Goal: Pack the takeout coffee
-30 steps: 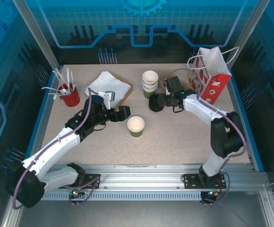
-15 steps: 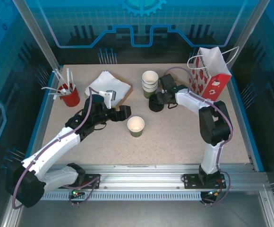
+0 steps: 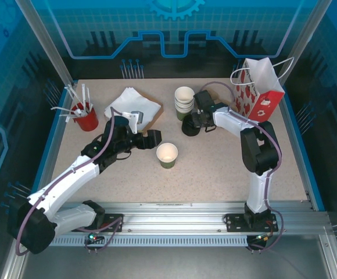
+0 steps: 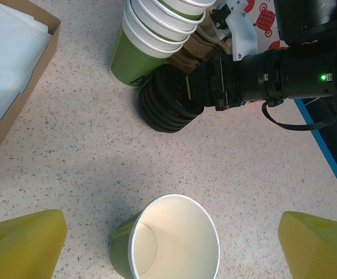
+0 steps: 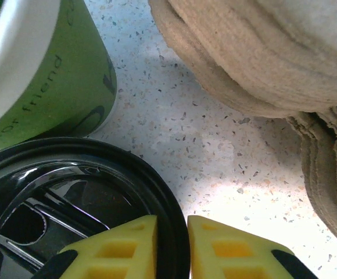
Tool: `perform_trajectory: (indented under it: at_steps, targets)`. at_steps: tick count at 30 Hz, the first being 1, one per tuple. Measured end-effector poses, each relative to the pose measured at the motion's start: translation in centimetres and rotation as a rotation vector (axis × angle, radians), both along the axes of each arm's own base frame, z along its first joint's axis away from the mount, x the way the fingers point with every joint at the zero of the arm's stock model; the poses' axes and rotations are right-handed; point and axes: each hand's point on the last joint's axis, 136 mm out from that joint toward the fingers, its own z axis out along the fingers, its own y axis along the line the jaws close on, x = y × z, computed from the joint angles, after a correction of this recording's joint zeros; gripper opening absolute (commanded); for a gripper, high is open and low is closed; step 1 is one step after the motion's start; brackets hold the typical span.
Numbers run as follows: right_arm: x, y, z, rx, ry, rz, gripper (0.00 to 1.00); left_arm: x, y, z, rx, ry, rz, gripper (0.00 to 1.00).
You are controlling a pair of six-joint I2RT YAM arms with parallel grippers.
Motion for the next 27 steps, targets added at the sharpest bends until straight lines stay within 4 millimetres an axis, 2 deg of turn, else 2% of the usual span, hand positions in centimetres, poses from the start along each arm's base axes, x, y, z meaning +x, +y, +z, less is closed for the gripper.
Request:
perform_trajectory:
  at_steps: [13, 27]
  targets:
    - [0.1, -0.3, 0.1, 0.001, -0.001, -0.006, 0.16, 0.0, -0.1, 0.0, 0.000, 0.000, -0.002, 0.96]
    - [-0.2, -1.1, 1.9, 0.009, -0.030, -0.014, 0.16, 0.0, -0.1, 0.0, 0.000, 0.000, -0.002, 0.95]
